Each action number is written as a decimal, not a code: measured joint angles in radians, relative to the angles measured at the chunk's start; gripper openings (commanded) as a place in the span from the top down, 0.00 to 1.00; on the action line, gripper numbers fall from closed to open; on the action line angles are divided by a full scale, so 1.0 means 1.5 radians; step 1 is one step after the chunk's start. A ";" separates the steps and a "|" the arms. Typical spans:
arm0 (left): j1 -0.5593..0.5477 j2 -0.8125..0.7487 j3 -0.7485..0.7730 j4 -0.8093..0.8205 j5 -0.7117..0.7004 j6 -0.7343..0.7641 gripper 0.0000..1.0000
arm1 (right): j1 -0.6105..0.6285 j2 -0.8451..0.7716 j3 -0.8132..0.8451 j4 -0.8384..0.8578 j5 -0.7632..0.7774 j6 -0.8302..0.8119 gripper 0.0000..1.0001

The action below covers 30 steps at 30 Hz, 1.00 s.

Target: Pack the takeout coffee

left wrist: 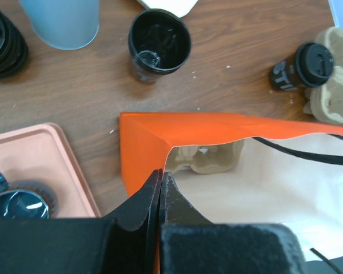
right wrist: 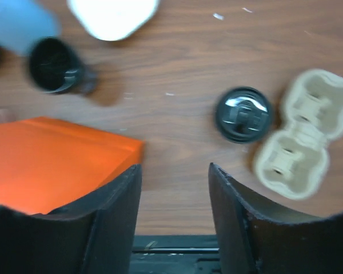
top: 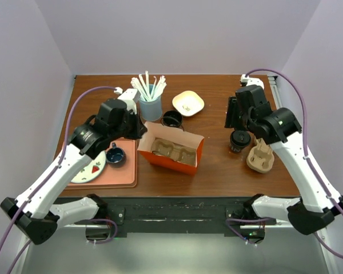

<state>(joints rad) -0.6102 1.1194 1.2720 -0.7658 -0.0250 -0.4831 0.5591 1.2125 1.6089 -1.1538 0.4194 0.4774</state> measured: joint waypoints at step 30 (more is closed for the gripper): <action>-0.023 -0.271 -0.236 0.120 0.072 0.033 1.00 | -0.229 0.072 -0.197 0.080 -0.123 -0.082 0.19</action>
<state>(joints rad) -0.6441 0.7124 0.9176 -0.5854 0.0826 -0.4339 0.2161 1.3205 1.3140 -1.0344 0.2356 0.3538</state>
